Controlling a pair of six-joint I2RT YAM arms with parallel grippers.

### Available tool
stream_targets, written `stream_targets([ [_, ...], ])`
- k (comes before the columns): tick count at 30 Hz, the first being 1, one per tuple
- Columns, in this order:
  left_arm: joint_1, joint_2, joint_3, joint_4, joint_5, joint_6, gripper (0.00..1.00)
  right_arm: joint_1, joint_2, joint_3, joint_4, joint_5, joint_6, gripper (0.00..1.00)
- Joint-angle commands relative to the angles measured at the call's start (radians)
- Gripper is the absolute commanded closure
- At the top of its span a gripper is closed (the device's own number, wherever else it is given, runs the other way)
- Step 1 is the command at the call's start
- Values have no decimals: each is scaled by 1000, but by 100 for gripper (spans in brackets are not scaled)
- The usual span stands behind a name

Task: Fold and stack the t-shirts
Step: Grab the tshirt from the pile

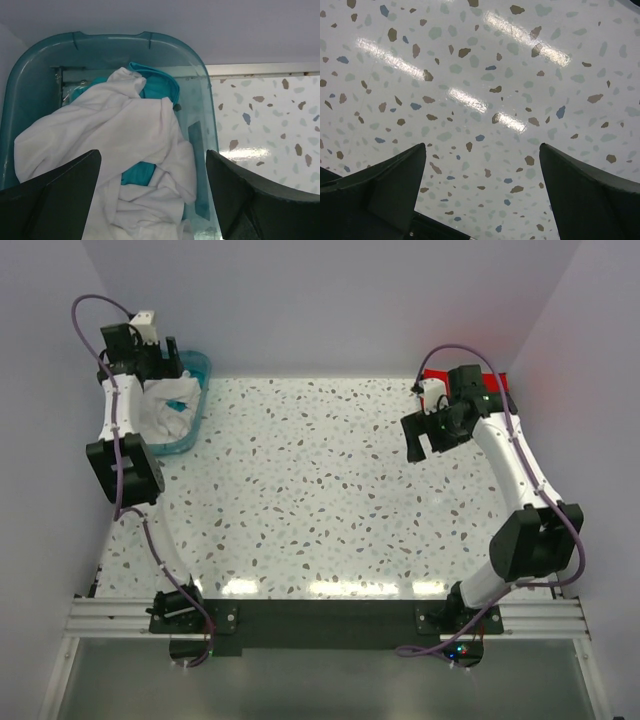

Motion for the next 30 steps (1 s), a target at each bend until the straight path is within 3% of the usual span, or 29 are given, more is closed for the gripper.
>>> stream_targets([
  [1, 26, 48, 71, 109, -54, 10, 10, -2, 21, 56, -10, 33, -18, 1],
  [10, 45, 136, 68, 97, -132, 124, 8, -2, 87, 95, -10, 49, -22, 1],
  [22, 54, 238, 111, 163, -170, 93, 17, -2, 110, 92, -24, 70, -31, 1],
  [25, 54, 255, 117, 188, -182, 78, 28, -2, 116, 96, -27, 76, -37, 1],
  [27, 52, 261, 117, 207, -173, 73, 41, -2, 122, 98, -30, 78, -38, 1],
  [29, 54, 268, 120, 220, -173, 70, 46, -2, 124, 96, -30, 80, -40, 1],
  [30, 52, 271, 129, 218, -173, 67, 54, -2, 127, 101, -33, 78, -40, 1],
])
